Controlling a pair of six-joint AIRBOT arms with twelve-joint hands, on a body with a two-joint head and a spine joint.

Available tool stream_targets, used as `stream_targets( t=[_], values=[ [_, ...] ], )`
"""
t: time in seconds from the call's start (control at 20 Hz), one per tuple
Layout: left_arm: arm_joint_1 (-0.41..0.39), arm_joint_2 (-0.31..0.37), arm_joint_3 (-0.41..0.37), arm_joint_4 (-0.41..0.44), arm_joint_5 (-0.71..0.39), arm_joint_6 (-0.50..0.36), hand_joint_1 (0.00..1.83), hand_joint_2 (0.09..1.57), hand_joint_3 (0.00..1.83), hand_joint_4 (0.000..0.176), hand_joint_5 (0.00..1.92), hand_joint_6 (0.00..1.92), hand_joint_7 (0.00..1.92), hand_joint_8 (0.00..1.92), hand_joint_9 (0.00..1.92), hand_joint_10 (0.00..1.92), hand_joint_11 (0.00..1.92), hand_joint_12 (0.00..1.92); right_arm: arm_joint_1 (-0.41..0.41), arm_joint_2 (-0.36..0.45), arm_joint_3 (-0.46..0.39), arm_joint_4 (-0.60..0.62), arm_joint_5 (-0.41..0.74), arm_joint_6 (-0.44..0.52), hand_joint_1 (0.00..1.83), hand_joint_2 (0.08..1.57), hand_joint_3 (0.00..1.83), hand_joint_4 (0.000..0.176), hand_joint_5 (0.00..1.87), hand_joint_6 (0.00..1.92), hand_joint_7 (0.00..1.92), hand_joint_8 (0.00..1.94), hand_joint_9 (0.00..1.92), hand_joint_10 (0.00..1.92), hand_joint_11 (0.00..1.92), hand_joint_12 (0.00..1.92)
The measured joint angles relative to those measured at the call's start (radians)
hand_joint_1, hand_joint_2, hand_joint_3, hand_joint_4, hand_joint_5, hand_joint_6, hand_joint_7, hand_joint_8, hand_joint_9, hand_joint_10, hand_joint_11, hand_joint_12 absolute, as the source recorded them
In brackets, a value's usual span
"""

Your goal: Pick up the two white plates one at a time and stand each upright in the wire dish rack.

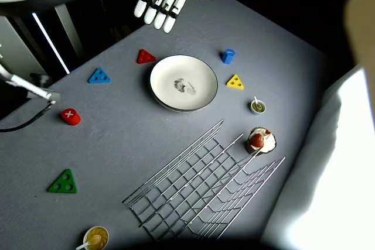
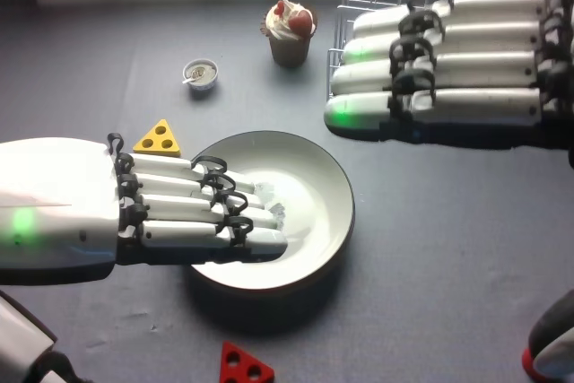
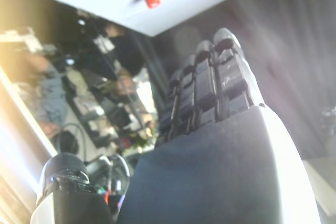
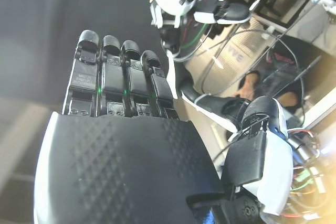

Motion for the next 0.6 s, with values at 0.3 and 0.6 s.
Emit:
stream_targets(
  t=[0.3,0.6],
  values=[
    [0.003,-0.025,0.033,-0.079,0.012,0.000,0.05,0.88,0.00,0.000,0.02,0.00,0.08,0.00,0.10,0.01,0.09,0.03,-0.067,0.037,-0.037,-0.089,-0.080,0.105,0.00,0.89,0.00,0.000,0.06,0.01,0.09,0.01,0.08,0.01,0.07,0.01],
    [0.008,-0.026,0.031,-0.046,0.024,0.000,0.04,0.88,0.00,0.000,0.05,0.01,0.10,0.01,0.12,0.01,0.14,0.05,-0.082,-0.008,-0.010,-0.105,-0.104,0.079,0.00,0.89,0.00,0.000,0.05,0.01,0.10,0.01,0.11,0.01,0.12,0.02]
  ],
)
